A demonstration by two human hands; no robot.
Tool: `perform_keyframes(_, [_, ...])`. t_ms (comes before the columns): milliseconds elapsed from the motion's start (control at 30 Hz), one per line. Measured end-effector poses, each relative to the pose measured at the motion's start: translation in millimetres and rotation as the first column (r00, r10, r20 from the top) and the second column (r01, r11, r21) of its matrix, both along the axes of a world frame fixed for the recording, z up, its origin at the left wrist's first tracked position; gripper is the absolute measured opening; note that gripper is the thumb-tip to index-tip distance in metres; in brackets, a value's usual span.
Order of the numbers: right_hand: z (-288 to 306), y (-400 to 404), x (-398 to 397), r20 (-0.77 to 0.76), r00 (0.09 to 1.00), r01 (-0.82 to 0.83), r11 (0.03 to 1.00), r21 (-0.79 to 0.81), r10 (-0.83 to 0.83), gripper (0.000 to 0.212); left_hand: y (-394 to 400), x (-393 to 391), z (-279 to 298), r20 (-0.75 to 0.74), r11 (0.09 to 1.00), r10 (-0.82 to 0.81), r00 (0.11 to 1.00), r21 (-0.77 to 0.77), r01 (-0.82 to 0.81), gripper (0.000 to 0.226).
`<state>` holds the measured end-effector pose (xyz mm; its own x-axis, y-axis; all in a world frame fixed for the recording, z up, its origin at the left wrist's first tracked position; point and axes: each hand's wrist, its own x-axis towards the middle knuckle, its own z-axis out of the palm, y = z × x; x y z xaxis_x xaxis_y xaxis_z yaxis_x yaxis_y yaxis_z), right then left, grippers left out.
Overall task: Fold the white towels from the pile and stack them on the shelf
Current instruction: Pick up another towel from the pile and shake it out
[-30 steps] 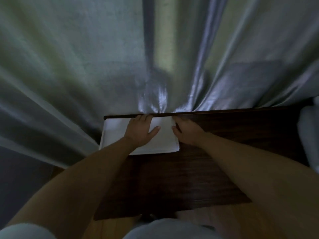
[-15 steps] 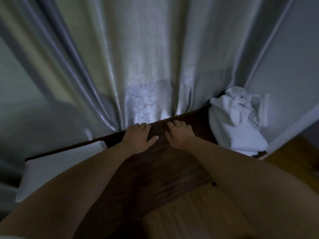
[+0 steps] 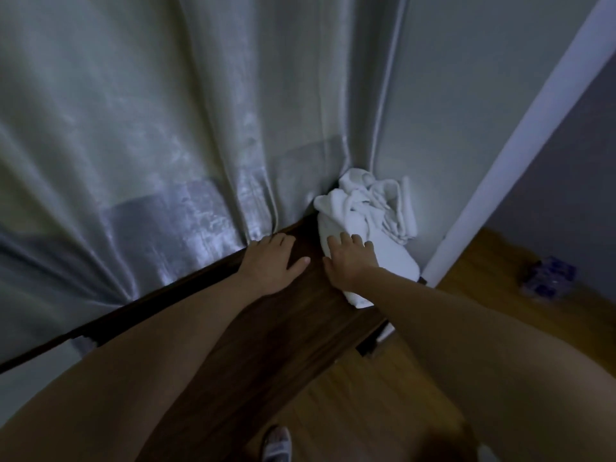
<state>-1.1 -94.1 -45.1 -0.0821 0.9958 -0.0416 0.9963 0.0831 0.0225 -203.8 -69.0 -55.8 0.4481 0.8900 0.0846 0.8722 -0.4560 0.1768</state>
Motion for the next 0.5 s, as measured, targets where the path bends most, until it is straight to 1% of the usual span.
perform_keyframes(200, [-4.4, 52.4, 59.9, 0.072, 0.994, 0.084, 0.995, -0.043, -0.081, 0.049, 63.9, 74.0, -10.4, 0.011, 0.997, -0.081, 0.997, -0.007, 0.081, 0.071])
perform_keyframes(300, [-6.6, 85.9, 86.6, 0.055, 0.992, 0.115, 0.992, -0.051, -0.112, 0.048, 101.2, 101.9, -14.6, 0.015, 0.993, -0.119, 0.993, -0.017, 0.119, 0.063])
perform_keyframes(467, [-11.2, 129.9, 121.7, 0.017, 0.983, 0.181, 0.981, -0.065, -0.180, 0.052, 156.4, 139.8, -16.1, 0.112, 0.993, -0.101, 0.989, -0.053, 0.107, 0.057])
perform_keyframes(500, [-13.5, 136.6, 127.6, -0.001, 0.982, 0.187, 0.980, -0.063, -0.187, 0.054, 164.8, 146.4, -16.7, 0.126, 0.993, -0.099, 0.987, -0.059, 0.107, 0.059])
